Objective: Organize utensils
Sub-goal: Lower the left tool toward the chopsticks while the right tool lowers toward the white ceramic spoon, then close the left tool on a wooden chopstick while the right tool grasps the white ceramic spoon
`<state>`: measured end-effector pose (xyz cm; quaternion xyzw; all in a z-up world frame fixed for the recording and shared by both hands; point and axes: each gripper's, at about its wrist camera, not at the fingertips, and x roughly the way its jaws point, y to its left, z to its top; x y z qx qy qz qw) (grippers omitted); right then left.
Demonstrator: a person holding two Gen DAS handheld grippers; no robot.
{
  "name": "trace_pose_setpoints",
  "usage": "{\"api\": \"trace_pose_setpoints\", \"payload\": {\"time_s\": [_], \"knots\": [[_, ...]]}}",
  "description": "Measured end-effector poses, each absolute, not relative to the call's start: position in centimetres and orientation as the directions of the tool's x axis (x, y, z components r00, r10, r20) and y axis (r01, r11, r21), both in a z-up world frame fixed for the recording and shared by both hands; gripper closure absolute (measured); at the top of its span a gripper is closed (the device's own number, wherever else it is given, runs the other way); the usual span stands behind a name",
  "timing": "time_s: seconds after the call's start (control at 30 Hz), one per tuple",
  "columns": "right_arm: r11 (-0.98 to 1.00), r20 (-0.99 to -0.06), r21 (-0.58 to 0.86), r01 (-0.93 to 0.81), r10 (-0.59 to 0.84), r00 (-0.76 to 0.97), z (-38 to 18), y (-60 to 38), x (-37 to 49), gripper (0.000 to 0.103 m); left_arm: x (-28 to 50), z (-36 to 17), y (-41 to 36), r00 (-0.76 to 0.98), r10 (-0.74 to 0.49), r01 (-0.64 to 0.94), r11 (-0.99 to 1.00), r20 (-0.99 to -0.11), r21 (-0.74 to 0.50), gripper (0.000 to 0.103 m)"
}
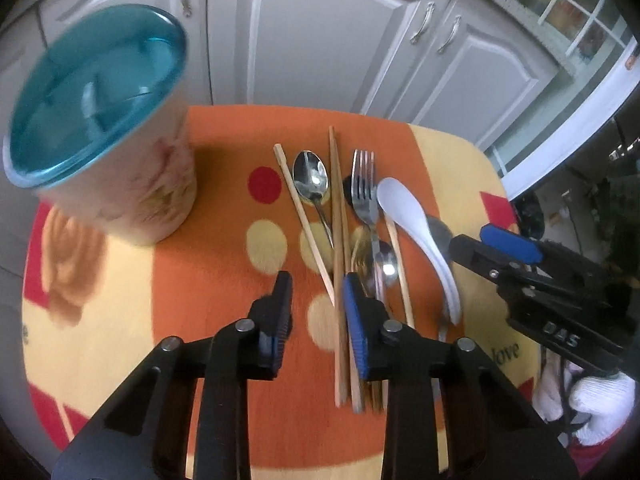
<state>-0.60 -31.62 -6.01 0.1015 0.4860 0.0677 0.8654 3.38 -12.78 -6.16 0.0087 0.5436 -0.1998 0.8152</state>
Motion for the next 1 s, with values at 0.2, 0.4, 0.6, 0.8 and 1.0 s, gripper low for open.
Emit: {"api": "trace_pose_setpoints", "payload": {"time_s": [0.2, 0.4, 0.6, 0.8, 1.0], "knots": [[0.97, -0.83, 0.245, -0.014, 0.217, 0.513, -6.4, -32.0, 1.1, 0.05, 5.7, -7.3, -14.6, 0.311, -0.304, 0.349, 0.918, -0.9, -0.19, 0.082], [0.961, -0.83, 0.278, -0.016, 0.248, 0.499, -7.3, -32.9, 2.5, 0.05, 7.6, -7.7, -16.2, 0.308, -0.295, 0.361, 0.916, -0.904, -0.176, 0.088], [0.958, -0.833, 0.28, -0.063, 0.275, 0.479, -7.9, -32.8, 3.7, 0.051, 8.8, -8.5, -16.9, 0.296, -0.259, 0.366, 0.92, -0.919, -0.142, 0.091], [0.954, -0.845, 0.29, -0.074, 0.292, 0.448, -9.3, -32.6, 5.1, 0.057, 9.4, -8.8, -17.2, 0.276, -0.267, 0.365, 0.918, -0.923, -0.156, 0.097], [0.951, -0.849, 0.293, -0.094, 0.305, 0.431, -10.0, -32.3, 5.5, 0.057, 9.0, -8.7, -16.4, 0.22, -0.307, 0.373, 0.904, -0.926, -0.211, 0.099]]}}
